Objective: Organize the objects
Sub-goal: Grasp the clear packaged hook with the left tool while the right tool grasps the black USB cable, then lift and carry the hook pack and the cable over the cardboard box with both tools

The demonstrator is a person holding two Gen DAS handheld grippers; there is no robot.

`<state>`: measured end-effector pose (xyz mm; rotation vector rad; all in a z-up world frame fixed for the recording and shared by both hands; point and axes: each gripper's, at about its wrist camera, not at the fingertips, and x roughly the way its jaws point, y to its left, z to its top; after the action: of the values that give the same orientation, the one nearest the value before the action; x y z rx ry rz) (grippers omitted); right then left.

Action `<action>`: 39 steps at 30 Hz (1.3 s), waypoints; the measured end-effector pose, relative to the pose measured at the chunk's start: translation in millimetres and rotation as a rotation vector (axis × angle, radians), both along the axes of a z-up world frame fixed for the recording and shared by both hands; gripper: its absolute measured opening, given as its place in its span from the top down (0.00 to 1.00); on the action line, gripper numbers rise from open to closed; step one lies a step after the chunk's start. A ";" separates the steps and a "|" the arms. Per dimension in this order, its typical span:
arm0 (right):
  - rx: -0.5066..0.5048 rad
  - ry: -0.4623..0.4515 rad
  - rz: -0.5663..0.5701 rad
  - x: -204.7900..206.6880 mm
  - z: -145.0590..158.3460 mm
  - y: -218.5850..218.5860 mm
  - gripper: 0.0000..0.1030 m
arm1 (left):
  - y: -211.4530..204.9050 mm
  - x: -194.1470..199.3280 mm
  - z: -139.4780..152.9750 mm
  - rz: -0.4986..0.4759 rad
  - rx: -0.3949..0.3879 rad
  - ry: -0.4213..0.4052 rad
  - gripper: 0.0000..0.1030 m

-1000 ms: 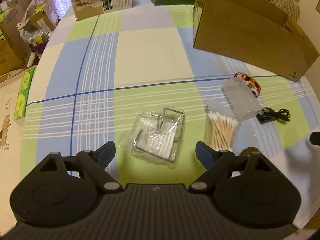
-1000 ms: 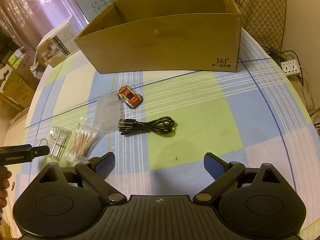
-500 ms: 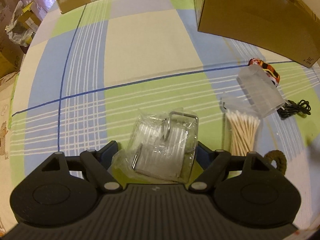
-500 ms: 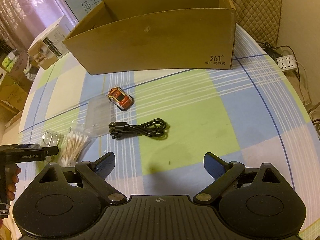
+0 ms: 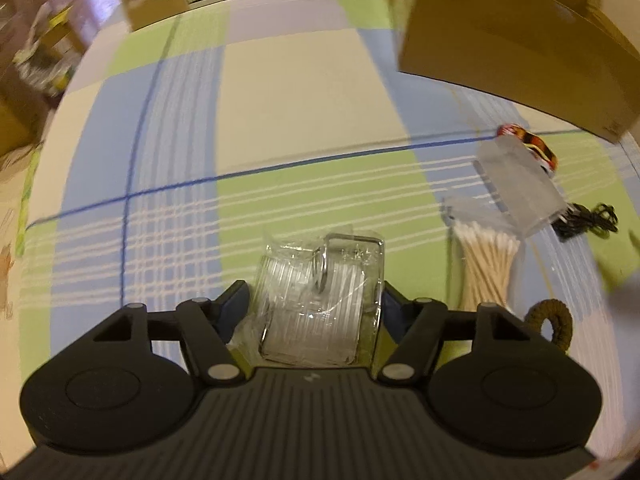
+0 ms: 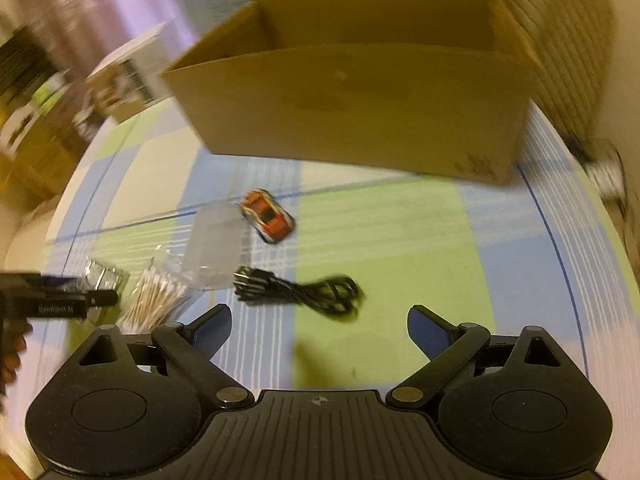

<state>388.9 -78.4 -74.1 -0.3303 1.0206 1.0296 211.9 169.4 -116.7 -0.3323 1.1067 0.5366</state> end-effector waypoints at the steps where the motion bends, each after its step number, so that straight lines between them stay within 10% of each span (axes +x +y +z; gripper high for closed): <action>1: 0.007 -0.022 0.043 -1.2 -0.9 3.5 0.10 | 1.1 -2.8 0.5 0.020 0.000 0.003 0.36; 16: -0.092 -0.257 0.572 -22.3 -48.0 54.9 0.62 | -1.8 -39.0 4.0 0.153 -0.015 0.017 0.36; 24: -0.087 -0.188 0.512 -25.3 -51.3 41.6 0.85 | -9.9 -42.9 4.4 0.164 -0.019 0.024 0.36; 39: -0.056 -0.146 0.371 -52.7 -50.0 26.0 0.85 | -40.8 -27.3 1.6 0.077 -0.016 0.023 0.34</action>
<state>336.2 -52.5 -124.2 -0.6491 0.8748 1.2900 184.6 128.6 -115.2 -0.3850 1.1247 0.6013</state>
